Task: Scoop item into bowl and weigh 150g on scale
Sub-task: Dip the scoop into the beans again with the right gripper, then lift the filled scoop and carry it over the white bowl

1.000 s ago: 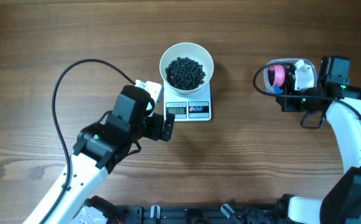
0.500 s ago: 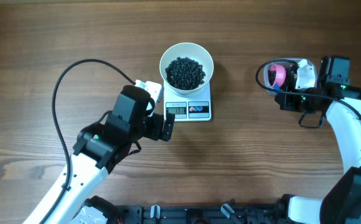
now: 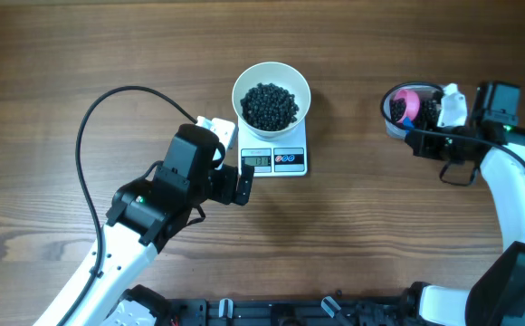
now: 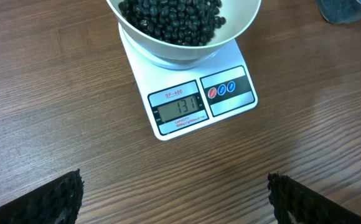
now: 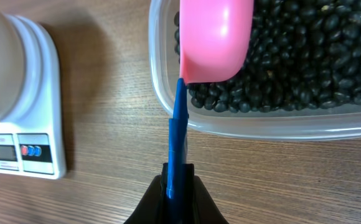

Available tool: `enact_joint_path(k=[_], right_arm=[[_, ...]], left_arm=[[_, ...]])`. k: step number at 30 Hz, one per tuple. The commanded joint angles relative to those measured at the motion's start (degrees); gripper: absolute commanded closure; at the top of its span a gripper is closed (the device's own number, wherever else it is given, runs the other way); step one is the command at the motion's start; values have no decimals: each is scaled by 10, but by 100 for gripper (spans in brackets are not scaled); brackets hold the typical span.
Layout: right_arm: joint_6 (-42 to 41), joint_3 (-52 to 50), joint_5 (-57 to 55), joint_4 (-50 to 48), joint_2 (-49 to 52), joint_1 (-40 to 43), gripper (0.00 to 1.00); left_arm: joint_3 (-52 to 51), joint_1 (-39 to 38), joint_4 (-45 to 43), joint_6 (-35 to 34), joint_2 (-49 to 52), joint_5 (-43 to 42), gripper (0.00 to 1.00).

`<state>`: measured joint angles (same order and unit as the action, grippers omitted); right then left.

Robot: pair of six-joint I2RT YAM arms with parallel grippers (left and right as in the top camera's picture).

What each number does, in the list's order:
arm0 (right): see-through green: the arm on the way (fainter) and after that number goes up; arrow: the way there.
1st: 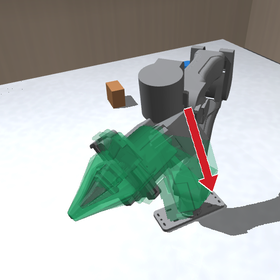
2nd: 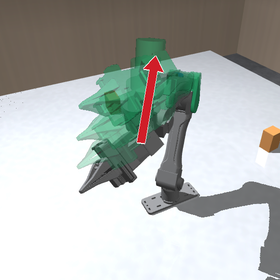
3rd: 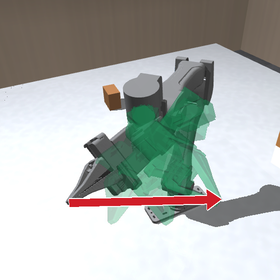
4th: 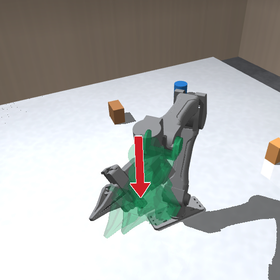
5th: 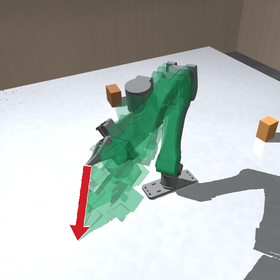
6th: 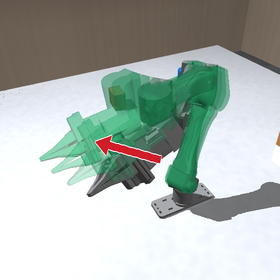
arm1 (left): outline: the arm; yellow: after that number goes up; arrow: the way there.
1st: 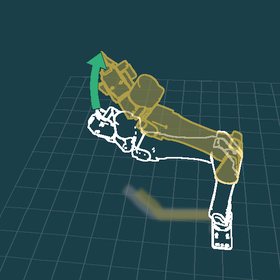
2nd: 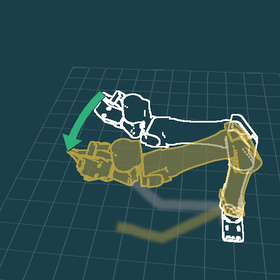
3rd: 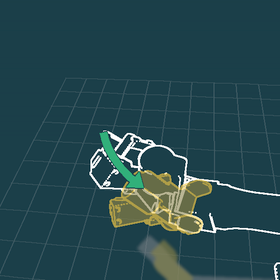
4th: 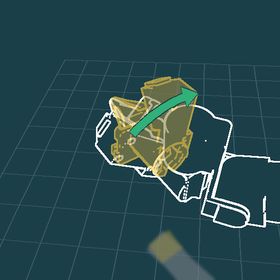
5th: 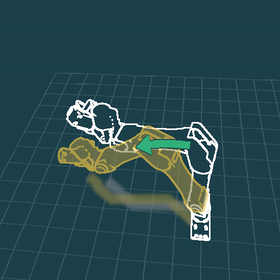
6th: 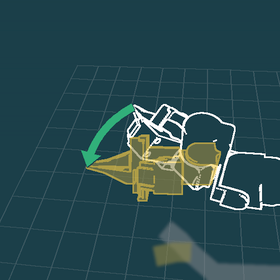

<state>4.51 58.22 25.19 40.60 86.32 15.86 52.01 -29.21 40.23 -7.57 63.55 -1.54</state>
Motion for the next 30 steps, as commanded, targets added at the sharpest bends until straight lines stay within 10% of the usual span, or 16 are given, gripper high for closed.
enact_joint_path(k=[1, 30], right_arm=[[0, 4, 83, -5, 7, 29, 96], [-47, 4, 326, -11, 6, 156, 96]], left_arm=[[2, -3, -2, 11, 0, 3, 0], [2, -2, -1, 11, 0, 3, 0]])
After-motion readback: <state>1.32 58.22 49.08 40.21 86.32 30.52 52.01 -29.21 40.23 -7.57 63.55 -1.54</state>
